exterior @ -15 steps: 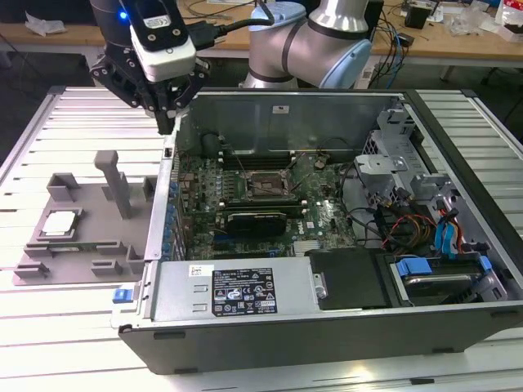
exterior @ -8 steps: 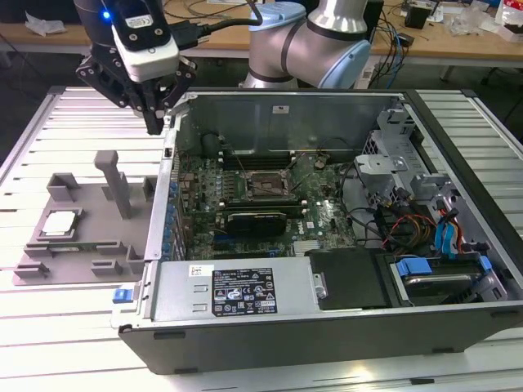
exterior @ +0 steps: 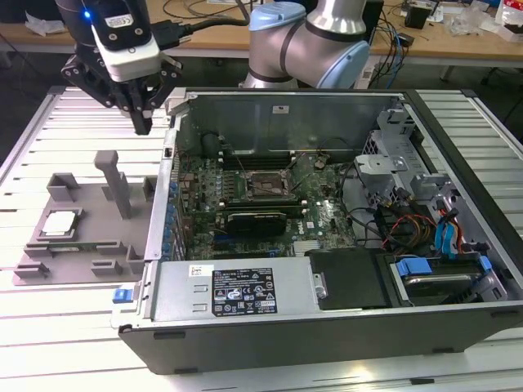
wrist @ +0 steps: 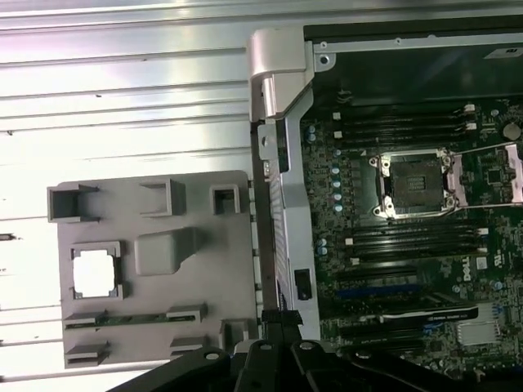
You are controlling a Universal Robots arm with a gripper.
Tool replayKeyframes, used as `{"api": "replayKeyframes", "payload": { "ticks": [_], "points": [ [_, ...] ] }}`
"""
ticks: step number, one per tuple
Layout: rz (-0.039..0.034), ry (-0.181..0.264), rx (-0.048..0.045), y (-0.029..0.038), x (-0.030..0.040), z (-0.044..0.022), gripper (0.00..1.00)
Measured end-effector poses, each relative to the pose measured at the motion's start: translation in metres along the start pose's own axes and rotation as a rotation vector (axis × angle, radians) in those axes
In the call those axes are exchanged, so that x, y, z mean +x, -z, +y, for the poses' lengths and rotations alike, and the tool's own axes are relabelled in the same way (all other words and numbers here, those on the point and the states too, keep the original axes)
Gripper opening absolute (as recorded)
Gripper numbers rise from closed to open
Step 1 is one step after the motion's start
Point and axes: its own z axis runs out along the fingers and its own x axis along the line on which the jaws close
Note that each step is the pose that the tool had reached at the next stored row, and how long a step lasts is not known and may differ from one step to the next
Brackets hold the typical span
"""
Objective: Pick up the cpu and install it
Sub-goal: 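Reach for the cpu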
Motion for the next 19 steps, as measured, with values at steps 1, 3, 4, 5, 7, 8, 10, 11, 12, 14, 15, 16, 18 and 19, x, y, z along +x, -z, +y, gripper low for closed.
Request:
{"api": "replayKeyframes", "payload": {
  "ticks": [1,3,4,5,7,8,10,11,12,14,15,16,18,19],
  "points": [
    [-0.0001,0.000,0.0000,0.0001,0.0030,-0.0002,0.11],
    [-0.0001,0.000,0.0000,0.0002,0.0071,-0.0005,0.11],
    [-0.0002,0.000,0.0000,0.0002,0.0086,-0.0006,0.11],
    [-0.0001,0.000,0.0001,0.0003,0.0111,-0.0008,0.11],
    [-0.0004,0.000,-0.0001,0.0003,0.0150,-0.0011,0.11],
    [-0.0006,0.000,-0.0001,0.0004,0.0174,-0.0013,0.11],
    [-0.0009,0.000,-0.0003,0.0005,0.0209,-0.0015,0.11],
    [-0.0009,0.000,-0.0003,0.0005,0.0218,-0.0016,0.11],
    [-0.0009,0.000,-0.0003,0.0006,0.0228,-0.0017,0.11],
    [-0.0013,0.000,-0.0004,0.0007,0.0273,-0.0020,0.11],
    [-0.0014,0.000,-0.0004,0.0008,0.0291,-0.0022,0.11],
    [-0.0019,0.000,-0.0007,0.0008,0.0317,-0.0023,0.11],
    [-0.0024,0.000,-0.0008,0.0009,0.0355,-0.0026,0.11],
    [-0.0025,0.000,-0.0008,0.0010,0.0366,-0.0027,0.11]
  ]
}}
